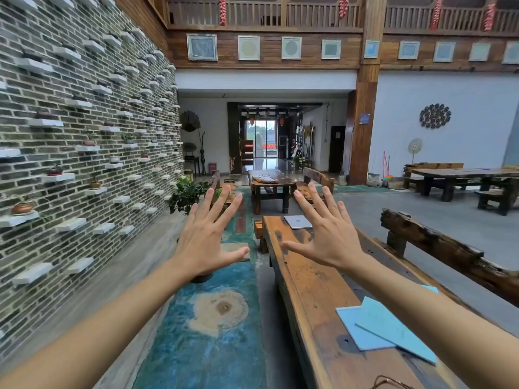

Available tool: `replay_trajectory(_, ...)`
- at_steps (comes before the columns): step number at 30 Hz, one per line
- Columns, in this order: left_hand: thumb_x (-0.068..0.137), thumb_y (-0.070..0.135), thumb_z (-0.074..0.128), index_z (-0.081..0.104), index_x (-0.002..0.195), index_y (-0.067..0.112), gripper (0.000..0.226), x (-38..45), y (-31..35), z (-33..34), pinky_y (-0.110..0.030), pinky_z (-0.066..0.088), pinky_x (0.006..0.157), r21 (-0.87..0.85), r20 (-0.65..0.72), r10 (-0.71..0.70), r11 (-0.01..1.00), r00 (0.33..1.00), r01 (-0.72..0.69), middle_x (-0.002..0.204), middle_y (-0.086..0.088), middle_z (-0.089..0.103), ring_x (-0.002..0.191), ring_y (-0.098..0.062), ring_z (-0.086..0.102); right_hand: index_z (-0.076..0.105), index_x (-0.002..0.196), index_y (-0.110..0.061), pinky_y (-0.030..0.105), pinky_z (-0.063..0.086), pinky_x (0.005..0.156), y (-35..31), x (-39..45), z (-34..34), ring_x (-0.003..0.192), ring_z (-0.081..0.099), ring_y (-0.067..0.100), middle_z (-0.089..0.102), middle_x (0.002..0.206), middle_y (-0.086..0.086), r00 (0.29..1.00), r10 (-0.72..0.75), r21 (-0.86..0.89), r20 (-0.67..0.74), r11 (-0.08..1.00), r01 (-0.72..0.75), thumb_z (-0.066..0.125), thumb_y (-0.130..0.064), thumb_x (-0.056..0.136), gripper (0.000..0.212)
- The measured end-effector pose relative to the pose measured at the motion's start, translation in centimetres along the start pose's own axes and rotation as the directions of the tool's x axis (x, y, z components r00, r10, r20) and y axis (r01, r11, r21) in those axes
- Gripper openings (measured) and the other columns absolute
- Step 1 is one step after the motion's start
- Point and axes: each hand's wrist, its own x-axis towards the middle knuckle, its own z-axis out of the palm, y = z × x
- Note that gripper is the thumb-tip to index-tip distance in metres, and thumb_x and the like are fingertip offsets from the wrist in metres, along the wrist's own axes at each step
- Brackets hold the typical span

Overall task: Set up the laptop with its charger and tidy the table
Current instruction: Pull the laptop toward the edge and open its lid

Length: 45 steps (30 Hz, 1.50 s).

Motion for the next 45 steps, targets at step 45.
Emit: replay_trajectory(45,0.081,0.081,0.041,-0.013,0.155,0.047,0.098,43.3,-31.6,59.4,-0.052,-0.006,0.119,-0.108,0.221,-0.057,0.991,0.974,0.083,0.165,0.015,-0.023,0.152,-0.022,-0.024,-0.002,0.162,-0.044,0.054,0.006,0.125,24.0,49.0,57.0,0.159,-0.009,0.028,-0.006,0.172,-0.003,0.972,0.105,0.020,0.211,0.994,-0.112,0.029,-0.103,0.069,0.114)
